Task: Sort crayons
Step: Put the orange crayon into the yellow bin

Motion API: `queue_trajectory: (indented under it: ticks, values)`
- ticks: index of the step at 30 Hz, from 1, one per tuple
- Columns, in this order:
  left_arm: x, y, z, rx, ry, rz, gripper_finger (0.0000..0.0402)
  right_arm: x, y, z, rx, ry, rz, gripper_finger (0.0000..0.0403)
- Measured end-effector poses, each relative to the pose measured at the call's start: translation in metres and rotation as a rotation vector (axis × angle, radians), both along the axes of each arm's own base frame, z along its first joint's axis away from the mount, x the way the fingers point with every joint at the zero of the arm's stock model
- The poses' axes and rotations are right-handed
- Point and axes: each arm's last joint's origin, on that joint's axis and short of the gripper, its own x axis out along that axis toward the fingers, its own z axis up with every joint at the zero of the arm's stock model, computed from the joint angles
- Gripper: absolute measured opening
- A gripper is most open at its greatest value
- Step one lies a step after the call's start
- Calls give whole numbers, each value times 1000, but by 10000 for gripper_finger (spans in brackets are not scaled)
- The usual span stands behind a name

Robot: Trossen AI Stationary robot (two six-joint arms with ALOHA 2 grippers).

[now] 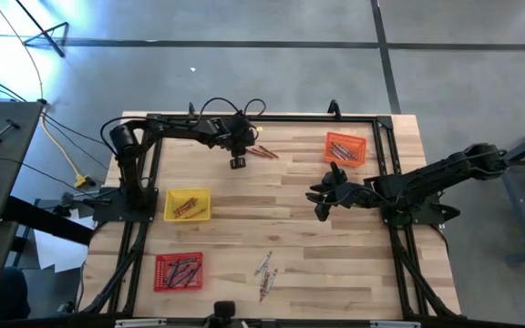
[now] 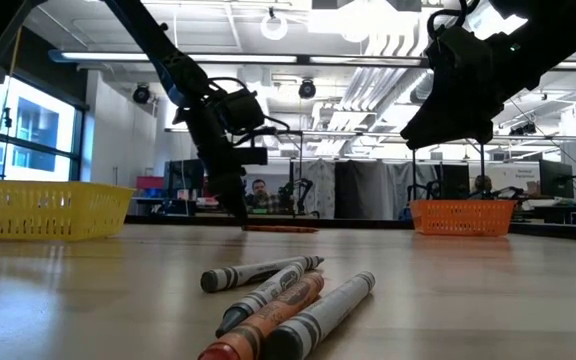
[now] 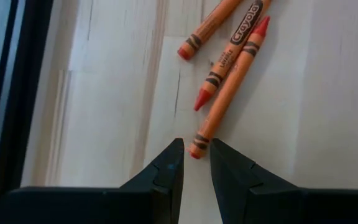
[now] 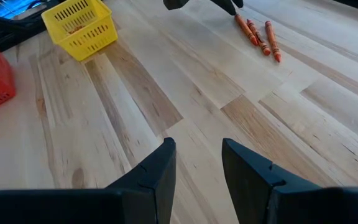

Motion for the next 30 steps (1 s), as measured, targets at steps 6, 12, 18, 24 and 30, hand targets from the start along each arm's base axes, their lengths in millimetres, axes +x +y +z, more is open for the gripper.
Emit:
queue_trajectory:
  ticks: [6, 12, 18, 24, 30]
  values:
    - [3, 2, -12, -19, 23, -19, 66, 0, 0, 0, 0, 0, 0, 125]
    - [13, 7, -14, -45, 69, -43, 66, 0, 0, 0, 0, 0, 0, 125]
    - [16, 10, -12, -87, 124, -54, 61, 0, 0, 0, 0, 0, 0, 125]
    - [13, 10, -14, -123, 134, -57, 24, 0, 0, 0, 0, 0, 0, 125]
    - [13, 9, -14, -141, 132, -18, 5, 0, 0, 0, 0, 0, 0, 125]
